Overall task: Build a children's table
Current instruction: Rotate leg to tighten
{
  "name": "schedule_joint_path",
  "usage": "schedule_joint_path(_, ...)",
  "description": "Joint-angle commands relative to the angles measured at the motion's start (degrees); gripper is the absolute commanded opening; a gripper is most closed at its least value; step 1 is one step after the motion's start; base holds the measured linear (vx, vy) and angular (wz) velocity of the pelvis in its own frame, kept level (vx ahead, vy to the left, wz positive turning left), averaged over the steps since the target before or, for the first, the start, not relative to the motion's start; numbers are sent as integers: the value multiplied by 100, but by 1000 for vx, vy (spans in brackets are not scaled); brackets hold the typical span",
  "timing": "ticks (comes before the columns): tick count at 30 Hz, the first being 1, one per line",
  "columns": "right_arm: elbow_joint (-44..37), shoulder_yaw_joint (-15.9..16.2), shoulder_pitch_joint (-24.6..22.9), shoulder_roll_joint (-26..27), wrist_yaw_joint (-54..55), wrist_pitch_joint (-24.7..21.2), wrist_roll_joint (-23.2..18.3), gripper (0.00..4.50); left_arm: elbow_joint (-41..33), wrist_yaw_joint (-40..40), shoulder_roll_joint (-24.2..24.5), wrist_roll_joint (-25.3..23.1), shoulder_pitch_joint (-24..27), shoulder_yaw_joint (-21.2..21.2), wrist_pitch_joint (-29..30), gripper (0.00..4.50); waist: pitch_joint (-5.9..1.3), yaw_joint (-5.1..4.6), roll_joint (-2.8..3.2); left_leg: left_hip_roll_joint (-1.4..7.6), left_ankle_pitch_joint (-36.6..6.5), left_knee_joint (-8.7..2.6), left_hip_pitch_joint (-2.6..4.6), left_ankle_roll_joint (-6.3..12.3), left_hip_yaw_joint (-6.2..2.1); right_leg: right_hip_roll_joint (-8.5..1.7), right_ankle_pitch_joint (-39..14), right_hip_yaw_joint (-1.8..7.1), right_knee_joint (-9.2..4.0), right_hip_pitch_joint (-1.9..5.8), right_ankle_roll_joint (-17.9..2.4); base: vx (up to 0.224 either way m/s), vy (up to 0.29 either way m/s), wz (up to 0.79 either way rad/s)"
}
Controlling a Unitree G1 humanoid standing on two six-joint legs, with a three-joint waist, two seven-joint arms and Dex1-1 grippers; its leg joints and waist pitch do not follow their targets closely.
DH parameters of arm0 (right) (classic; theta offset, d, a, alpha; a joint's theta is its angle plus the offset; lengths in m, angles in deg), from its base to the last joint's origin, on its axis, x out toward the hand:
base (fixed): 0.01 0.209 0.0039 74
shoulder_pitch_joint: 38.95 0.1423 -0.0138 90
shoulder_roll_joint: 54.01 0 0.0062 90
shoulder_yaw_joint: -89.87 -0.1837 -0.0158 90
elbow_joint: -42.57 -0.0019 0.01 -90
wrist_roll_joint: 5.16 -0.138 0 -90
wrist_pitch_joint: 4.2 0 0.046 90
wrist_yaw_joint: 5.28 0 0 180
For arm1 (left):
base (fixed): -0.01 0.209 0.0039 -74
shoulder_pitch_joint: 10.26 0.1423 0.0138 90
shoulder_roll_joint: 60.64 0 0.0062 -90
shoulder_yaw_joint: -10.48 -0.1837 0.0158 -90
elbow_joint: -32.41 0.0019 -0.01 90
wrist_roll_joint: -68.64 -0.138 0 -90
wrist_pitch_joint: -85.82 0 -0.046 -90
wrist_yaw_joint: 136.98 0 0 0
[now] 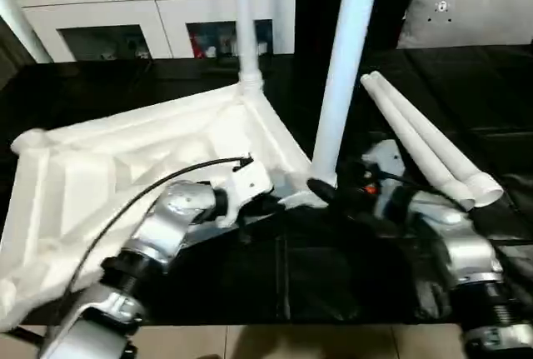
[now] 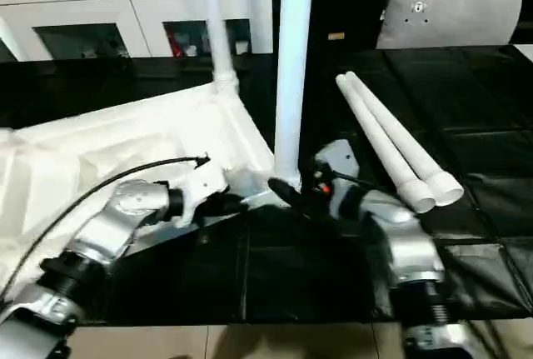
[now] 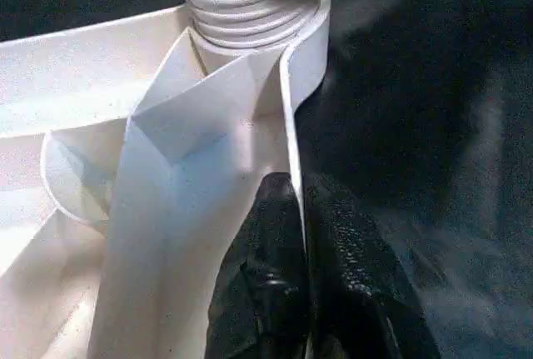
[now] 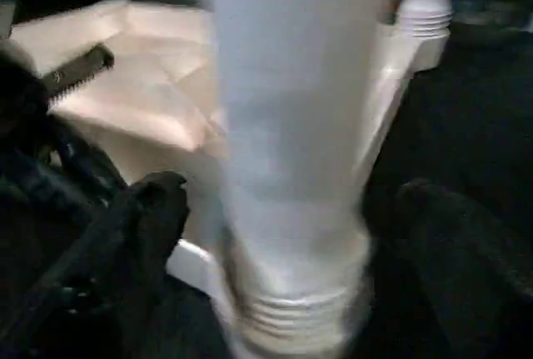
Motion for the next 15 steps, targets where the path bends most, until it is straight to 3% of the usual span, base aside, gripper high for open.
schedule_joint_path(1,-113,208,121,-229,-567,18,-19,446,85,-705,323,-116,86,-383,-401,0,-309,30,-68,44,-787,-364,-25,396,50,-294,-447,122,-392,335,-1403,0,0,0)
schedule_joint_path(6,-242,351,145,-474,-1275,-93,-202,446,186,-1151,620,-210,112,-580,-732,0,-295,50,-110,62,-846,-372,-20,395,63,-300,-648,124,-399,323,-1384,0,0,0)
schedule_joint_path(7,-253,363,155,-498,-1362,-122,-242,430,199,-1205,637,-206,106,-599,-762,0,-300,62,-97,67,-840,-368,-13,402,65,-303,-643,127,-390,322,-1392,0,0,0)
schedule_joint_path(15,-272,542,244,-658,-2042,-376,-484,364,125,-1659,792,-42,150,-642,-963,0,-305,109,-171,69,-687,-356,-20,436,76,-307,-650,127,-368,314,-1408,0,0,0)
